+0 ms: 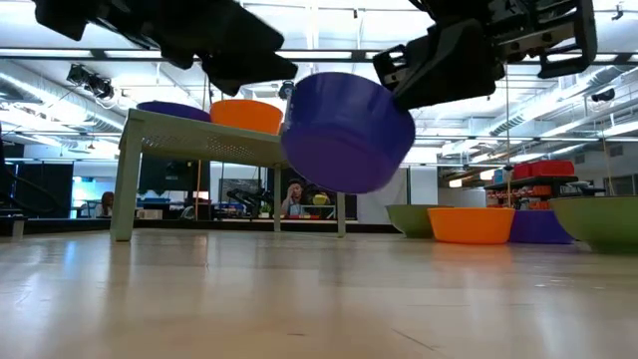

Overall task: Pick & Place Mini bowls
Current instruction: Stack the blue bowl on the blue bowl on the shelf

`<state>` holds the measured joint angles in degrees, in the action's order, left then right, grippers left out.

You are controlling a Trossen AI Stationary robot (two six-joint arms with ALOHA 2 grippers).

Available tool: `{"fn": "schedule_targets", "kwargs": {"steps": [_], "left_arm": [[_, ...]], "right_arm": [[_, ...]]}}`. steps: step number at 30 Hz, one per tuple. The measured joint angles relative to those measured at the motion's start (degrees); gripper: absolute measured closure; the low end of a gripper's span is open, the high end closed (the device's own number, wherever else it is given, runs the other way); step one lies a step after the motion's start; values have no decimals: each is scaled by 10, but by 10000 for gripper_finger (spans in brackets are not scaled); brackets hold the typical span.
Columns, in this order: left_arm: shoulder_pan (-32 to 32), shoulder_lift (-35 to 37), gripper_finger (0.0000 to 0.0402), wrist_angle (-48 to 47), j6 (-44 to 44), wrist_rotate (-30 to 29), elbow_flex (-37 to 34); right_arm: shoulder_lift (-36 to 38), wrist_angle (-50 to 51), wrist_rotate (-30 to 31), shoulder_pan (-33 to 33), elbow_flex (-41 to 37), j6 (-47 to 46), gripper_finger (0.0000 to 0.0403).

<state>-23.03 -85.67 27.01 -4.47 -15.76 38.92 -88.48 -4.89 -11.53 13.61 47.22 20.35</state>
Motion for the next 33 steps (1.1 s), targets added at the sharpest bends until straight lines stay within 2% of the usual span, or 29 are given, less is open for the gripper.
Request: {"fn": "schedule_targets", "kwargs": {"steps": [8, 15, 21, 28, 33], "left_arm": [[11, -47, 174, 3, 18, -10, 6], [14, -59, 200, -1, 19, 12, 6], [17, -63, 263, -6, 17, 25, 6], [22, -63, 378, -15, 12, 79, 6], [14, -63, 391, -10, 22, 104, 6]], "right_arm": [[-52, -8, 0, -2, 23, 6, 401], [-50, 0, -1, -3, 29, 9, 401], [-49, -1, -1, -2, 29, 12, 401], [-49, -25, 2, -3, 29, 31, 400], [-50, -98, 0, -1, 28, 31, 375]]}}
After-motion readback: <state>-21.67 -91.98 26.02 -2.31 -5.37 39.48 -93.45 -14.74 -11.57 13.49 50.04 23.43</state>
